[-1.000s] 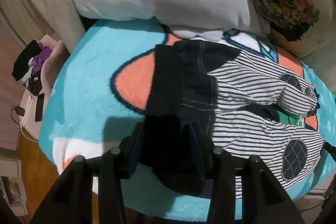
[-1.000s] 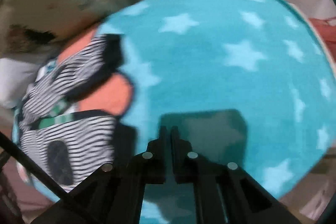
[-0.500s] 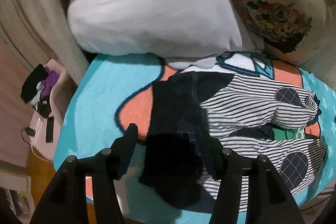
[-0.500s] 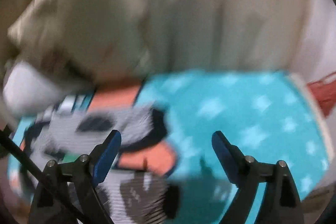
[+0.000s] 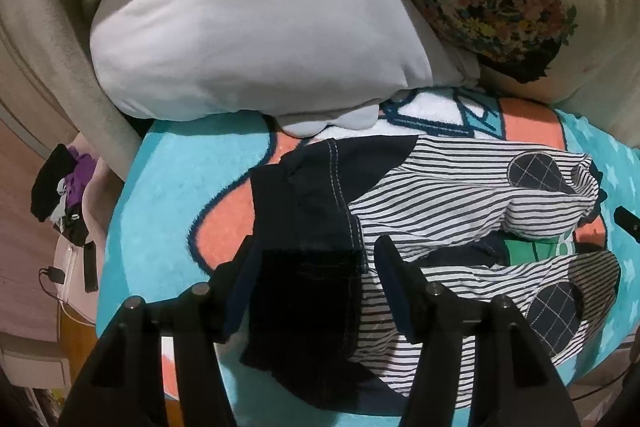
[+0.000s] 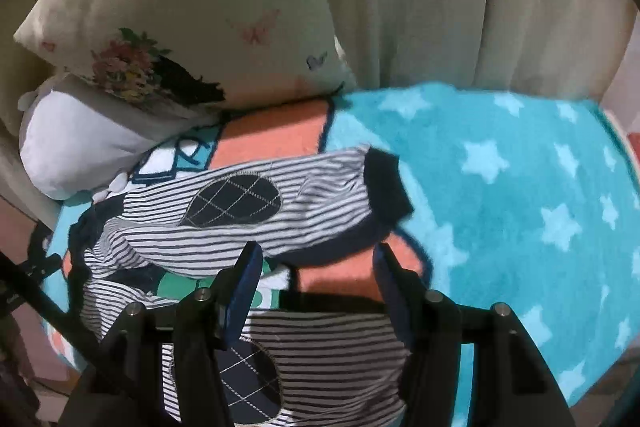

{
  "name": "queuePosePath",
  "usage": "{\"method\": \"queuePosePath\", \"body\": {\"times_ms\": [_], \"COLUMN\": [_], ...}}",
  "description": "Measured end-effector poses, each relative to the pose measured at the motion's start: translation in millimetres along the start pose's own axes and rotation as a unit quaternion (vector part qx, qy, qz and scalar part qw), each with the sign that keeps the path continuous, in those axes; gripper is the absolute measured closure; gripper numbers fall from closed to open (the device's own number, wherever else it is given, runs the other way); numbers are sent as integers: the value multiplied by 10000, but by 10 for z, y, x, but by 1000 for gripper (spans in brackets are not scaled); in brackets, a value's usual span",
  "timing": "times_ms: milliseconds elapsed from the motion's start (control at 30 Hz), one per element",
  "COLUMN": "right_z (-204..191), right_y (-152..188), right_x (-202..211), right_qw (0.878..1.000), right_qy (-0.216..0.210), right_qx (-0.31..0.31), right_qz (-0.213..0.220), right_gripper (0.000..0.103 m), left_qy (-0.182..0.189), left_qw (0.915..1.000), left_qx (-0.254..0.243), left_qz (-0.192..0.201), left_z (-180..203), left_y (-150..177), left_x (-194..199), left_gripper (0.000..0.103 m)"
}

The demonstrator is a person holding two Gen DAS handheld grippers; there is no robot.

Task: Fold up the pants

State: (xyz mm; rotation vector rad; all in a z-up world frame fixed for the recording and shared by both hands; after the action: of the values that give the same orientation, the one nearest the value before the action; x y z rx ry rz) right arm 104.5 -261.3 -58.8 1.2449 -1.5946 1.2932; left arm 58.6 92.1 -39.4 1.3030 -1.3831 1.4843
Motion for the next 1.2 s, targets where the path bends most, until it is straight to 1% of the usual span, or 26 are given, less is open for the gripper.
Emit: {"method": "queuePosePath", "body": {"times_ms": [67,133,200,367,433,600,833,1100,1200], "right_z": [13,40,79,137,119,77,117,139,131], "right_y": [17,21,6,-8,-15,-113,-378,-549,-593], "right_x": [-13,-1,14,-111,-123,-106,-67,-186,-251], "right_qw": [10000,9997,9992,9992,9995,9998,9990,9973,9960], "right_qy": [50,143,124,-26,28,202,378,512,579], "right_qx": [-45,-149,-261,-392,-296,-52,248,526,678], "right_qz": [12,145,267,-51,-87,-26,34,-71,-87], "right_gripper": [41,41,41,41,41,41,41,41,41], "left_qy": [-28,-41,-44,-71,-75,-108,-148,-149,-123], "left_qw": [10000,10000,10000,9999,9998,9996,9992,9991,9991], "left_qx": [-10,-6,-18,-69,-77,-103,-145,-127,-231], "left_qz": [-24,-46,-69,-121,-162,-260,-331,-382,-333], "left_z": [-17,-35,-43,-52,-61,-82,-100,-128,-90], "left_y": [-12,-22,-29,-42,-50,-87,-154,-253,-290], "left_x": [-21,-43,-65,-116,-144,-222,-318,-394,-392], "left_gripper": [45,45,45,45,45,45,45,45,45]}}
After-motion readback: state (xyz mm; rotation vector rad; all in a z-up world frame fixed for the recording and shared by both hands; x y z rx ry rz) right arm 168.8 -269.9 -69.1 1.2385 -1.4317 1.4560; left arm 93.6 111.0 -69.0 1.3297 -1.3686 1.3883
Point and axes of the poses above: each gripper's, at about its wrist camera, not at the fingertips, and x roughly against the way its jaws point, z to its right, y to its underside, the point moved 5 cm from there along -x, roughly the way its jaws point, and after that the axes turned 11 degrees about -z, right-handed, at the moved point
